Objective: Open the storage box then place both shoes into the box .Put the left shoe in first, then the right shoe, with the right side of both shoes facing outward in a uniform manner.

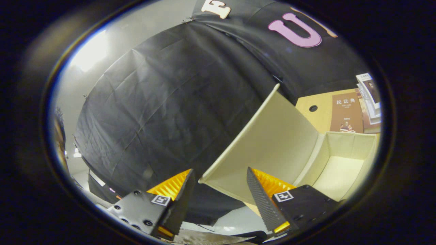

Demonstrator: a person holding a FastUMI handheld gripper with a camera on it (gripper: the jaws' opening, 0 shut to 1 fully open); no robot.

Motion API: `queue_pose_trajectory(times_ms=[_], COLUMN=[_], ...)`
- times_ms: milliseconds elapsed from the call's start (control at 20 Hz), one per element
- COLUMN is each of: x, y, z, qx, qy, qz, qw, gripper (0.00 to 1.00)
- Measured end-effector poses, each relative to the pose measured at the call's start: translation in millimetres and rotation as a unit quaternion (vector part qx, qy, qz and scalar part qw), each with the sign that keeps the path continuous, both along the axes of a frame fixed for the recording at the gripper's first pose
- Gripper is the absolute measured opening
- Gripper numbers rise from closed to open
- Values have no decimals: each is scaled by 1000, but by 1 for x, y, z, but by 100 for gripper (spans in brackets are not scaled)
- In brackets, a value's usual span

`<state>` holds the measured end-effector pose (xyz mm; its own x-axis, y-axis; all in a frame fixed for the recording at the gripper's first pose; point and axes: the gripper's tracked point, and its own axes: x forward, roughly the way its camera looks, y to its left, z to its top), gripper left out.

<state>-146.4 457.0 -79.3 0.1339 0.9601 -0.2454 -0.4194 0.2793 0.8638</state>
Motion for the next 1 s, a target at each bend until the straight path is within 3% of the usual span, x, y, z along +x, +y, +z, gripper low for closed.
queue_pose_trajectory(times_ms=[450,1000], x=[41,82], y=[-59,-190], z=[-6,-43], qx=[-44,-128], qy=[-63,-99], qz=[-82,-176], qw=[994,971], gripper=[100,100])
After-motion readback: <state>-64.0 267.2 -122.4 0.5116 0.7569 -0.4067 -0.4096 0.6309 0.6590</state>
